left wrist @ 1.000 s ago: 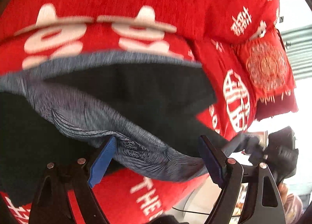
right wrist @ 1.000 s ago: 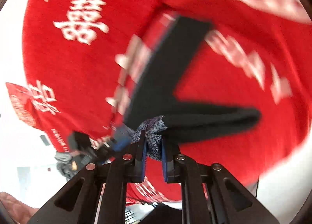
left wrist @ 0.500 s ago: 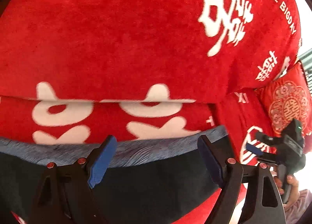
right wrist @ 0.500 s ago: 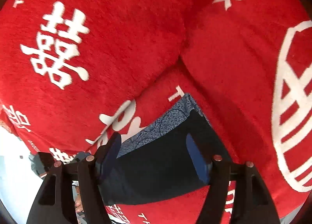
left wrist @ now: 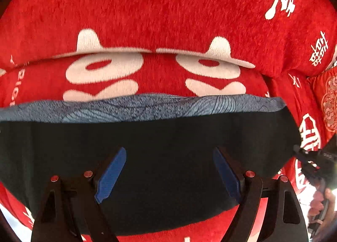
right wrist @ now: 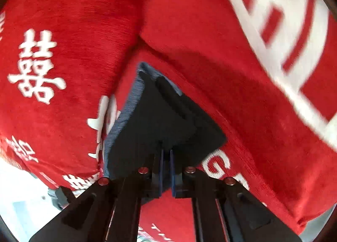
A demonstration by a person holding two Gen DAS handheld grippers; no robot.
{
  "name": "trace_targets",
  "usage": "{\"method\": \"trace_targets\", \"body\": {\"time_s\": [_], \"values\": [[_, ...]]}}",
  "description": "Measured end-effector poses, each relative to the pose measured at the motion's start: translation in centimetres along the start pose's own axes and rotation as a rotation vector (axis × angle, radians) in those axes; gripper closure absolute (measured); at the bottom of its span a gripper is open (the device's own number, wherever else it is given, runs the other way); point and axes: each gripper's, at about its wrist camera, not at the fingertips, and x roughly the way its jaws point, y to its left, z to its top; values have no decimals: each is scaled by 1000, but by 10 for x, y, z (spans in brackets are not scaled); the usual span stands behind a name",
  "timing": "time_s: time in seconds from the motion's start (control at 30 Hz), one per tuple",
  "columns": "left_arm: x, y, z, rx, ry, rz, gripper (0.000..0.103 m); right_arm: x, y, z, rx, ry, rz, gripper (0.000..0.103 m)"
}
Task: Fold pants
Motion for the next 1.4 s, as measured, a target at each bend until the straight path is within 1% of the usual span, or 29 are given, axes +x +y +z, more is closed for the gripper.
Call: {"method": "trace_targets", "body": {"time_s": [0.07, 0.1, 0.13, 0.17, 0.27, 0.33, 0.4, 0.47, 0.53, 0.6, 0.63, 0.67, 0.8, 0.83, 0.9, 1.0, 1.07, 1.13, 1.17, 1.2, 1.23, 1.27, 1.3, 1.37, 1.4], "values": [[12, 2, 2, 13, 13, 33, 18, 5, -1, 0, -28, 26, -73, 97], [20, 5, 3, 9, 30, 61, 18, 13, -5, -1, -36, 59, -125, 96], [27, 9, 3, -4, 54, 81, 18, 19, -8, -1, -35, 83, -140, 94], [27, 15, 4, -26, 55, 76, 18, 20, -10, -1, -21, 89, -137, 91], [13, 28, 1, -52, 31, 79, 18, 4, -6, -4, -7, 44, -121, 80], [2, 37, -4, -57, 32, 86, 18, -6, -3, -10, -20, 35, -160, 78], [-11, 49, -12, -56, 32, 106, 18, -12, 0, -17, -36, 40, -173, 78], [-21, 61, -16, -60, 29, 120, 18, -13, 8, -26, -80, 57, -195, 78], [-30, 76, -23, -75, 28, 123, 18, -8, 28, -38, -165, 83, -204, 77], [-34, 90, -29, -89, 29, 125, 18, 4, 53, -44, -259, 108, -211, 72], [-36, 98, -32, -93, 27, 128, 18, 10, 63, -47, -292, 119, -209, 68], [-39, 108, -36, -96, 24, 130, 18, 20, 79, -53, -341, 139, -201, 65], [-40, 133, -42, -91, 13, 119, 18, 64, 142, -80, -502, 211, -176, 65], [-43, 144, -45, -88, 8, 113, 18, 77, 160, -90, -543, 229, -174, 65], [-47, 164, -48, -86, 0, 101, 18, 94, 182, -109, -607, 264, -167, 65], [-55, 205, -53, -97, -10, 82, 18, 141, 232, -150, -731, 331, -160, 65], [-62, 239, -57, -109, -14, 79, 18, 172, 263, -182, -807, 373, -158, 64], [-73, 281, -59, -128, -32, 84, 18, 213, 301, -217, -886, 434, -147, 64], [-79, 304, -61, -145, -43, 91, 18, 229, 315, -229, -920, 459, -139, 64], [-83, 323, -61, -161, -51, 98, 18, 253, 338, -249, -978, 495, -131, 64], [-87, 350, -63, -188, -62, 104, 18, 278, 360, -269, -1035, 529, -126, 64], [-91, 371, -65, -214, -72, 110, 18, 297, 375, -284, -1075, 562, -120, 63], [-95, 401, -68, -249, -87, 116, 18, 317, 392, -299, -1111, 600, -113, 63], [-98, 439, -74, -282, -100, 120, 18, 367, 424, -334, -1197, 687, -106, 54], [-98, 462, -77, -293, -104, 116, 18, 391, 438, -352, -1244, 720, -110, 53]]}}
